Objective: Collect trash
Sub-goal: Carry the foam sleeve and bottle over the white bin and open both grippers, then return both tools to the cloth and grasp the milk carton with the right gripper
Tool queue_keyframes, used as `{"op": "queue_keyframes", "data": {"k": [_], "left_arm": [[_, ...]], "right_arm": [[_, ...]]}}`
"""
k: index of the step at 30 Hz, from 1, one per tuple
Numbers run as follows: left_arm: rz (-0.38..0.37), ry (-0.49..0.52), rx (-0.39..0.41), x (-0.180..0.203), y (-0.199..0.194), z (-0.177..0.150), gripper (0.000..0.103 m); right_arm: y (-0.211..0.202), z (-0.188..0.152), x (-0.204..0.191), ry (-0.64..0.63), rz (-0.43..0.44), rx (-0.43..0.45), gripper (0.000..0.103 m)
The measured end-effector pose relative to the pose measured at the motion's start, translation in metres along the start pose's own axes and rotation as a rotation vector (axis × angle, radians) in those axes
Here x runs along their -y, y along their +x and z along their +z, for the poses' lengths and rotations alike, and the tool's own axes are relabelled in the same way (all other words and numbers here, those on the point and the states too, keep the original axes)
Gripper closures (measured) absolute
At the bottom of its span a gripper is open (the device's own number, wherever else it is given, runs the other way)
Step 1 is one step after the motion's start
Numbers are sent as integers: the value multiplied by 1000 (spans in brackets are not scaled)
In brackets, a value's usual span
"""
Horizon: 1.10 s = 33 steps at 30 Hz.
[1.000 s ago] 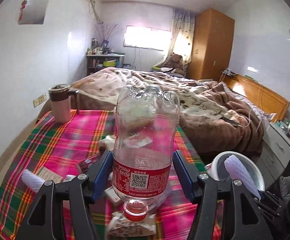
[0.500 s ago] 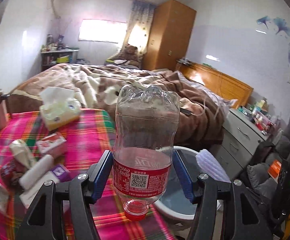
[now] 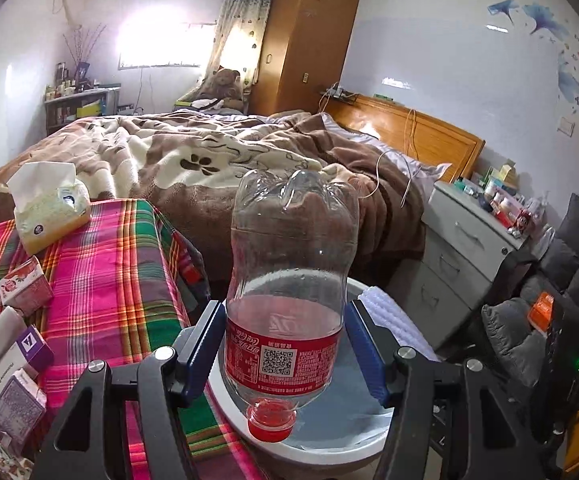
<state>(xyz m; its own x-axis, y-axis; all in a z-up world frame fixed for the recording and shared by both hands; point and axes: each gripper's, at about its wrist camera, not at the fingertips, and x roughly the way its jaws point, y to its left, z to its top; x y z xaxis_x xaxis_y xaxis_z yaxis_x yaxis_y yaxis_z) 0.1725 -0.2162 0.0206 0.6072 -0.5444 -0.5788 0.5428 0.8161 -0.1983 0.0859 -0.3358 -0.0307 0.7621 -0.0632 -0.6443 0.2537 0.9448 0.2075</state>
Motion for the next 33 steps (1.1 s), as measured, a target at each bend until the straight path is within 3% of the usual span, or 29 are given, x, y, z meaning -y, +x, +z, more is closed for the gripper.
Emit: {"op": "queue_keyframes", "data": {"k": [9,11,13,15,21,33], "left_arm": [[21,21,-43,9,28,-7,40],[21,16,-42,9,28,-8,38],[12,11,-45,6,29,-7,32],[17,4,-43,4,28,-7,31],[32,-15,-34,-6,16,-9,31],[141,-29,-3,-37,-33,-22,31]], "right_arm": [[15,0,15,-21,-38,-62,74],[17,0,18,-21,-47,-72,69],[17,-1,20,-15,-44,-78,51],[16,-2,21,-9,-45,-78,44],[8,-3,18,-1,-50,-59,44],[-11,-3,-7,-17,-8,5,44]]}}
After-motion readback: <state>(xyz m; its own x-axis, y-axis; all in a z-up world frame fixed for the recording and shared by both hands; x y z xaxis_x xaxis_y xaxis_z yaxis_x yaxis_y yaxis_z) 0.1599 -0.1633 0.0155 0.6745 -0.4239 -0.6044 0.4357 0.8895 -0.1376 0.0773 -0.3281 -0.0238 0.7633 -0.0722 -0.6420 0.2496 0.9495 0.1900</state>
